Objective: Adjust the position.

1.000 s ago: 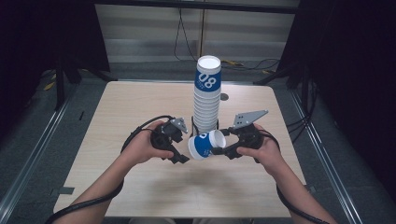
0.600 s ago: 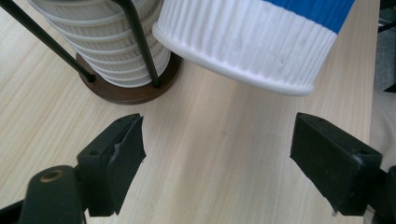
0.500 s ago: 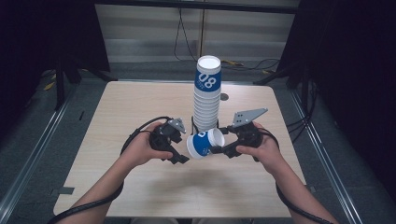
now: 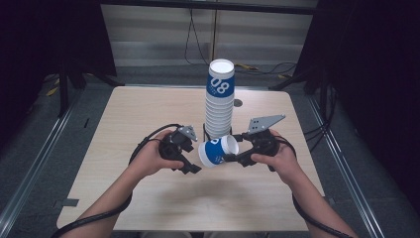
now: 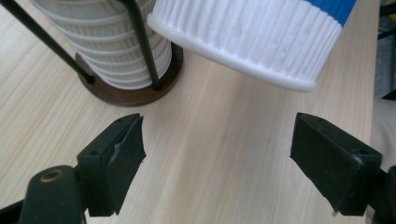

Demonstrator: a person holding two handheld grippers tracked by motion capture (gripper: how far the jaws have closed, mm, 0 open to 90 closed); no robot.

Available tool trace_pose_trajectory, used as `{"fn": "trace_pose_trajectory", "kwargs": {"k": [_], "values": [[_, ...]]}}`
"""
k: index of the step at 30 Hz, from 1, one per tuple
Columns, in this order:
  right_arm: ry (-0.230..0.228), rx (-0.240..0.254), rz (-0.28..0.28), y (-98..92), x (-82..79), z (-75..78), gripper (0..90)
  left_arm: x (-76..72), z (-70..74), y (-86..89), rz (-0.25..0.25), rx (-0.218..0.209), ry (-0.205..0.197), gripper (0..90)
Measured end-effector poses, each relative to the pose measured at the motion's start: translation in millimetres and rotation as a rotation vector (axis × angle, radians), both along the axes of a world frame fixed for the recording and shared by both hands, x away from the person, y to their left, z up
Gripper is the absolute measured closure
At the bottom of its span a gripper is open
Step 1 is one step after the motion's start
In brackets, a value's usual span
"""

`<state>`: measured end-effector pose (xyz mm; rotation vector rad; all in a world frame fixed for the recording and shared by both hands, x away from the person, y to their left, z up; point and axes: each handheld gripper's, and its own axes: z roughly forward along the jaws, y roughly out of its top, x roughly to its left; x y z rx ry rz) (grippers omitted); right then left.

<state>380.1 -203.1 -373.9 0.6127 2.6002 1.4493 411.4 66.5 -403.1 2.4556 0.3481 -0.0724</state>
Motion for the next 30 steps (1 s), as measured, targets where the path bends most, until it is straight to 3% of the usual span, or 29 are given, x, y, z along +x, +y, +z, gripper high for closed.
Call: {"fn": "trace_pose_trajectory", "kwargs": {"k": [2, 15, 25, 30], "values": [[0.004, 0.001, -0.003, -1.5, -0.9, -0.5, 27.7, -1.2, -1.8, -3.7, 0.002, -0.009, 0.016, 17.3], [0.002, 0.0, -0.013, -3.9, -6.4, 2.8, 27.7, -1.9, -3.4, -17.0, -0.013, -0.053, 0.01, 16.9], [-0.005, -0.006, -0.023, -4.1, -7.4, 4.0, 27.7, -5.3, -3.4, -14.1, -0.007, -0.058, 0.014, 16.9], [-0.006, 0.006, -0.025, -4.0, -7.7, 3.9, 27.7, -5.6, -3.2, -12.2, -0.006, -0.082, 0.007, 16.9]]}}
